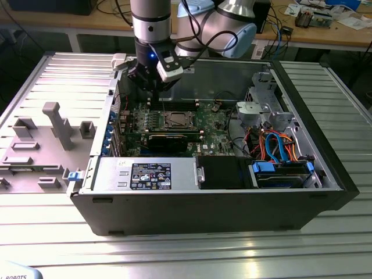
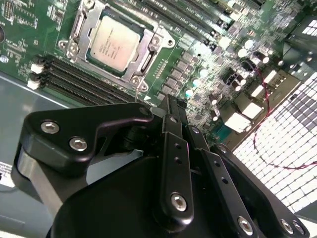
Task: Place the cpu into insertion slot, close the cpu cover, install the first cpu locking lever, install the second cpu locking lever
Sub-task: 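Install the first cpu locking lever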
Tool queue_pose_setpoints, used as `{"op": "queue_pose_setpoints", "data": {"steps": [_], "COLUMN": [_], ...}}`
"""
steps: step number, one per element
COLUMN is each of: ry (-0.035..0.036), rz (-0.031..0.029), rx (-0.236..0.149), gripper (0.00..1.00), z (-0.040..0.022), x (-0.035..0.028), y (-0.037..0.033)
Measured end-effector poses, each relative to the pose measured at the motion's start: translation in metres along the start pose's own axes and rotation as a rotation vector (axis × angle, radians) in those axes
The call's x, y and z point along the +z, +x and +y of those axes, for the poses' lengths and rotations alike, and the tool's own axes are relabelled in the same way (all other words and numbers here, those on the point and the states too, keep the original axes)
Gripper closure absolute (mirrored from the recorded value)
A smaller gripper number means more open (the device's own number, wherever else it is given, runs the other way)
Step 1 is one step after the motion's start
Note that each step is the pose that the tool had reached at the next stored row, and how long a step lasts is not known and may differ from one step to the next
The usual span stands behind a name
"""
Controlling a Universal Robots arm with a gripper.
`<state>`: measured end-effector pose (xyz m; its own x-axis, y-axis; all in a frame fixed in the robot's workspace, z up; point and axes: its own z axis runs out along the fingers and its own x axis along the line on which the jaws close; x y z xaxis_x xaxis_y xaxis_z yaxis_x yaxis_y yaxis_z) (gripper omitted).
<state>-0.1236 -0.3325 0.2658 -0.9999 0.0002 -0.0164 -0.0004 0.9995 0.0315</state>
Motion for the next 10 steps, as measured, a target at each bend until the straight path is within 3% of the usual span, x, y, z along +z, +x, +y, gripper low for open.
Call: {"op": "queue_pose_setpoints", "data": {"steps": [4, 10], "ry": [-0.0002, -0.0003], "rz": [0.0001, 0.0002], "rx": [-0.006, -0.01], "gripper": [0.89, 0.89], "z": [0.01, 0.0149], "x": [0.0006, 0.001], "y": [0.0, -0.0009]}}
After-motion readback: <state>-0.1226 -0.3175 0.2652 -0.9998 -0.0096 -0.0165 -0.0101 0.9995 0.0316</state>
